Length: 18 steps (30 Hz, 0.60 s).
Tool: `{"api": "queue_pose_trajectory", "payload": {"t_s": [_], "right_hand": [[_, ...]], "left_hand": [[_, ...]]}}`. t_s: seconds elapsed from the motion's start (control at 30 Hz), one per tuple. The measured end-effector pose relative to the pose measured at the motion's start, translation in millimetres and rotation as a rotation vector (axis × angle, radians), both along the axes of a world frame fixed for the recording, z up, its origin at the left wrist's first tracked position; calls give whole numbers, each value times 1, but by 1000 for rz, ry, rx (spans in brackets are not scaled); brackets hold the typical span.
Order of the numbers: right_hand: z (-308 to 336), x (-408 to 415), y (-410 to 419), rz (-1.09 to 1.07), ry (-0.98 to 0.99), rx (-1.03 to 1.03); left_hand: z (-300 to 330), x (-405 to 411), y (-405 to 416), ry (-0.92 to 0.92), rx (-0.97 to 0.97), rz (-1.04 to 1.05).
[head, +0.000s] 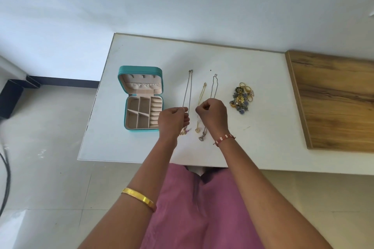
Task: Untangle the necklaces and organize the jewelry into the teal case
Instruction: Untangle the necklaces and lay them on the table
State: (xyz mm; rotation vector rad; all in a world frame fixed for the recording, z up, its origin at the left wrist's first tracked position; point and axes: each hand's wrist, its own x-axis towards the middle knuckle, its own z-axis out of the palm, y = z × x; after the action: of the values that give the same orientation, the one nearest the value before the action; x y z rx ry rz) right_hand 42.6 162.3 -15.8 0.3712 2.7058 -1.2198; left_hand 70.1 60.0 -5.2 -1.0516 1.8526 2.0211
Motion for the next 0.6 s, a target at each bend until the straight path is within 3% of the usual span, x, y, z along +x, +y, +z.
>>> {"api": "queue_pose_trajectory", "payload": {"t_s": [0.27, 0.6], "right_hand": [[19, 27, 3, 49, 68, -122], [40, 68, 3, 64, 97, -132]], "left_hand": [[11, -21, 5, -108, -39, -252], [45, -2, -2, -29, 319, -246]]}}
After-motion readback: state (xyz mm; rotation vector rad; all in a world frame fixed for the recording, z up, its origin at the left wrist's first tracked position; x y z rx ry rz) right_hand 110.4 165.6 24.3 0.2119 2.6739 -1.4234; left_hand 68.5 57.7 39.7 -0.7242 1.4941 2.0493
